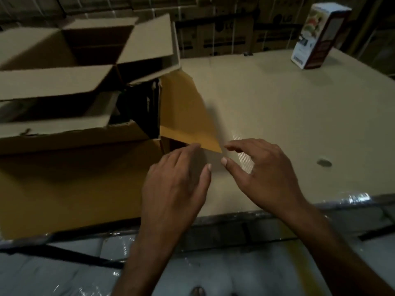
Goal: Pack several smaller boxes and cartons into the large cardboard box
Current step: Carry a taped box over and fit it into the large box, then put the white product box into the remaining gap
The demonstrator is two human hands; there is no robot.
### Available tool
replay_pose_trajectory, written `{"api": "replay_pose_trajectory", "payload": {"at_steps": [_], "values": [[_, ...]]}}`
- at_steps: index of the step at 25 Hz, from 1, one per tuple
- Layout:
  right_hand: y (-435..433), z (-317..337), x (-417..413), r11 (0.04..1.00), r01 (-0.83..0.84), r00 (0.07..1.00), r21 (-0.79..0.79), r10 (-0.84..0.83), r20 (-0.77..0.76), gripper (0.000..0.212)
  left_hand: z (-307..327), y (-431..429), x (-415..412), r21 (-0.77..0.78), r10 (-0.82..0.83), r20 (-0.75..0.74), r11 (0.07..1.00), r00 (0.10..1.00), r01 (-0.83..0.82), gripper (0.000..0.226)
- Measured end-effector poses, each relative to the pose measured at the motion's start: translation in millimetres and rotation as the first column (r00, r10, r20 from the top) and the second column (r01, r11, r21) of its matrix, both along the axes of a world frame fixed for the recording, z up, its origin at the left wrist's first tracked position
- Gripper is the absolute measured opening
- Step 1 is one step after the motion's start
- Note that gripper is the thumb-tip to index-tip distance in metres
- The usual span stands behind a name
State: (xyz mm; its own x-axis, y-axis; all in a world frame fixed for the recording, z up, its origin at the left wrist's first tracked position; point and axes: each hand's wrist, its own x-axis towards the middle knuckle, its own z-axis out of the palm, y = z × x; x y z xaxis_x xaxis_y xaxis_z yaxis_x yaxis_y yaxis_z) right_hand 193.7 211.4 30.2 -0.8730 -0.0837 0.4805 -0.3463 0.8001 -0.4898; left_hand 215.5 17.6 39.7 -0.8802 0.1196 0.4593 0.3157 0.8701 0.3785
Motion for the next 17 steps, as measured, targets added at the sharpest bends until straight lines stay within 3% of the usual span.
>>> {"api": "replay_pose_trajectory", "payload": {"at_steps": [4,8,12,17], "values": [[29.4,-44.9,36.7,0.91,0.164,0.966,-0.381,-0.07,0.249,0.026,-37.8,39.2,6.2,-0.054,-0.079,0.141,0.995,0.987,0.087,0.049],[62.7,-82.0,70.9,0.724,0.414,0.887,-0.551,-0.185,0.424,0.017,-68.4,89.1,8.5,0.168,-0.249,0.328,0.965,0.911,0.203,0.037],[120.2,-95.3,102.5,0.555,0.574,0.819,-0.602,-0.367,0.442,0.012,-88.0,158.1,15.3,0.367,-0.405,0.401,0.893,0.822,0.261,0.029],[210.3,-121.1,133.5,0.593,0.671,0.741,-0.446,-0.523,0.42,0.017,-103.7,270.8,19.0,0.218,-0.465,0.356,0.885,0.81,0.412,0.03]]}}
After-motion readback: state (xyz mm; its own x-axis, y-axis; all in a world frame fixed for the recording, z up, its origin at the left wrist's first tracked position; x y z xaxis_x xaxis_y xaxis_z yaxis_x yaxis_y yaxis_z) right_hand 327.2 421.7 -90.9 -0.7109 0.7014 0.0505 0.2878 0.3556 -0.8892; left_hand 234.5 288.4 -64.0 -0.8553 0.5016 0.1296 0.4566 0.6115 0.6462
